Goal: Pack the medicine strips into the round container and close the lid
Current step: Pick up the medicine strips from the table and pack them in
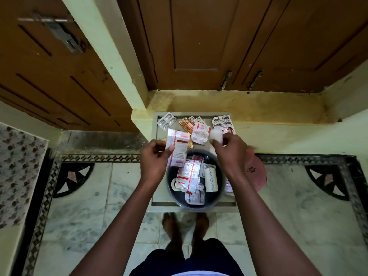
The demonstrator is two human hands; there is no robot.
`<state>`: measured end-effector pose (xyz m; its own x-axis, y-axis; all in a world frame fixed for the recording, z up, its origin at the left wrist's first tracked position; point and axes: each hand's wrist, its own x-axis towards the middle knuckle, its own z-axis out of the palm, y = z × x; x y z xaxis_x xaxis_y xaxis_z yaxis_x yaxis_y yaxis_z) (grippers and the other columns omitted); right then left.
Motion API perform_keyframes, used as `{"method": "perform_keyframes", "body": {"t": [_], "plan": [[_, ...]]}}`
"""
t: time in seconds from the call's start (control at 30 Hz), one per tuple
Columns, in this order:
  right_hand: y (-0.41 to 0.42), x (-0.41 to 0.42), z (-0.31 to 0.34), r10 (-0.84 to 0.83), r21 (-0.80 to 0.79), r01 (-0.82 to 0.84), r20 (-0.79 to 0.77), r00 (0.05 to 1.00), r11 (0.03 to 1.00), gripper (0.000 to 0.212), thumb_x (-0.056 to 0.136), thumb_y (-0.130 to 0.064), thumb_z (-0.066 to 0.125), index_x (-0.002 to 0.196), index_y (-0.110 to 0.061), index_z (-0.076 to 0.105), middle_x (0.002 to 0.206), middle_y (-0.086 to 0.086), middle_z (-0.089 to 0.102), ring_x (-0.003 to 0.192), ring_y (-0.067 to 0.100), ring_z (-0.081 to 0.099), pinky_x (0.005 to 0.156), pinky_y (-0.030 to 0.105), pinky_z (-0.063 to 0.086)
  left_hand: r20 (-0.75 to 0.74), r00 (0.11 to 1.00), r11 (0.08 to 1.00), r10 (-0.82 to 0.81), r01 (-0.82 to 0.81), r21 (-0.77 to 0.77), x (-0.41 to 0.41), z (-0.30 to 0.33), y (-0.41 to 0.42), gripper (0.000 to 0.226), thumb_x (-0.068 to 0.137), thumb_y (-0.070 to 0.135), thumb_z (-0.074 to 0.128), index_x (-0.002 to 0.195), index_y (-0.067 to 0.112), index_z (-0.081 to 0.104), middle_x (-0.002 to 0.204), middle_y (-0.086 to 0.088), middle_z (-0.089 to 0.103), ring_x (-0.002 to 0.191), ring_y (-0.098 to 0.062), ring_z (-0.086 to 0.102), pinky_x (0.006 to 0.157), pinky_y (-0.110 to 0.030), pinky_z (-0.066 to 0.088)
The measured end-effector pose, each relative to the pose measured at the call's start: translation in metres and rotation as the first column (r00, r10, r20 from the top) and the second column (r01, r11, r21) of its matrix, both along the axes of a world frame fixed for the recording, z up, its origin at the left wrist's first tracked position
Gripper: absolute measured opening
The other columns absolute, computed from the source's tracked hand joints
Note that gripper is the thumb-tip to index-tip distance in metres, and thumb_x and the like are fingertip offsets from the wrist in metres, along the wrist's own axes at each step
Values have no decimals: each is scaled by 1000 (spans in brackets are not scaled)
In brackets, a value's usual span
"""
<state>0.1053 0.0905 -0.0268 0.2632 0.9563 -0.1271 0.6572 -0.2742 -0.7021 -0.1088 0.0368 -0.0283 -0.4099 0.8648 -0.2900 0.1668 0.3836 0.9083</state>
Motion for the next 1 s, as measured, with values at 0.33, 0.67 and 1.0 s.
{"method": "perform_keyframes", "body": {"t": [0.33,0.67,1.0], "plan": [[-84,1,-4,62,-180,-73,-65,996,981,33,82,-33,81,107,-14,71,86,0,73,76,16,67,65,32,54,-238,941,963,-240,200,-181,36,-22,-56,14,94,11,72,107,16,69,93,4,76,85,-14,74,74,-26,60],[-105,-16,-17,433,-250,-367,317,844,896,45,90,-39,68,133,-27,59,103,9,75,101,34,69,78,38,52,-684,542,827,-487,538,-163,34,-35,-71,30,98,18,62,127,15,66,136,-8,63,124,-28,59,105,-44,51],[-120,-19,-36,491,-192,-470,551,675,862,36,56,-25,95,84,-10,78,87,10,66,84,33,62,66,37,50,-799,153,682,-582,626,-377,20,-45,-72,54,87,44,70,136,24,60,136,-8,64,125,-29,60,98,-48,49]]}}
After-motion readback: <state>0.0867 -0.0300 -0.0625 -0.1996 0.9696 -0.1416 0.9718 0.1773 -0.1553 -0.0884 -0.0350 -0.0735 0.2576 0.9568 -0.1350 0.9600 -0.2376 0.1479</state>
